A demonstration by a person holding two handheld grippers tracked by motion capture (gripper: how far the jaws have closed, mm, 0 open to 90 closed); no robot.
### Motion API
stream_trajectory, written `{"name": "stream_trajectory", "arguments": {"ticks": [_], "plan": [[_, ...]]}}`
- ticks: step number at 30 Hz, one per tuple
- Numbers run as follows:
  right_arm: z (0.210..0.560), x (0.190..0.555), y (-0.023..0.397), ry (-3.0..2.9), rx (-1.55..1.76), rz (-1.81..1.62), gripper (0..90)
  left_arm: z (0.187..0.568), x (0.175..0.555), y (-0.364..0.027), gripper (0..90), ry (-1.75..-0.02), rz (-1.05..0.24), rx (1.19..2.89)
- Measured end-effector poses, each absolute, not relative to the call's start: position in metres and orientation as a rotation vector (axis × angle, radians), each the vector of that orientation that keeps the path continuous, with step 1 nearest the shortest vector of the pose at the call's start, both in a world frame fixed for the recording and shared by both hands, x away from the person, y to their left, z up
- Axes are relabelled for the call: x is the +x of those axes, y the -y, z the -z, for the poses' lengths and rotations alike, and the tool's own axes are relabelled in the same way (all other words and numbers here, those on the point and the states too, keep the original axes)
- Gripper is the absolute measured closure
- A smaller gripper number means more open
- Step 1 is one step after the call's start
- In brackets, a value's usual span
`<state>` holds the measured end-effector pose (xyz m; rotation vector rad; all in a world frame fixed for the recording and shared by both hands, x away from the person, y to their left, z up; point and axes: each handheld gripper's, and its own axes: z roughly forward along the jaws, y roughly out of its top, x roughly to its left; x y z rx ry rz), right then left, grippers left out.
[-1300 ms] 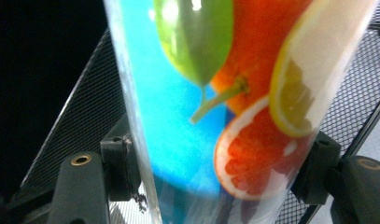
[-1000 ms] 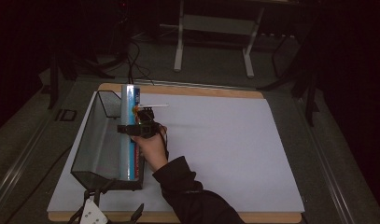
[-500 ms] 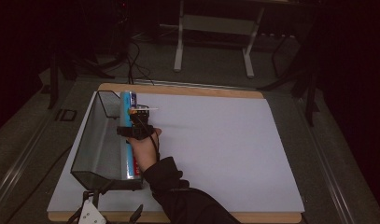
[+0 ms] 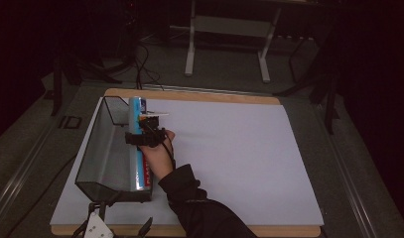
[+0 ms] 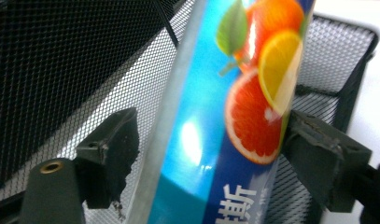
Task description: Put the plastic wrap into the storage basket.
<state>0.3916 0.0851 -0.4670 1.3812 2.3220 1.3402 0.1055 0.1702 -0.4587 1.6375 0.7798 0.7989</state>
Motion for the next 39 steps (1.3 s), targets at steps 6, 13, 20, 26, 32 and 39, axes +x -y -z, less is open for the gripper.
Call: {"name": "stream_trajectory", "arguments": {"ticks": [6,13,20,26,32,39], "plan": [[0.458,0.392,-0.074,-2.327,1.281,-1.351,14.7,0.459,0.106,-0.170,1.7,-0.780,-0.799,1.644],[0.444,0.385,-0.053,-2.340,1.188,-1.364,14.1,0.459,0.106,-0.170,1.7,-0.781,-0.798,1.645],[0.426,0.378,-0.022,-2.346,1.112,-1.434,16.6,0.459,0.107,-0.168,1.8,-0.780,-0.800,1.647],[0.417,0.374,-0.001,-2.355,1.044,-1.412,14.3,0.459,0.108,-0.166,1.7,-0.781,-0.798,1.649],[0.417,0.369,0.019,-2.360,1.010,-1.387,13.7,0.459,0.108,-0.166,1.8,-0.783,-0.799,1.650],[0.418,0.356,0.048,-2.347,0.966,-1.393,13.8,0.460,0.108,-0.165,1.7,-0.782,-0.795,1.656]]}}
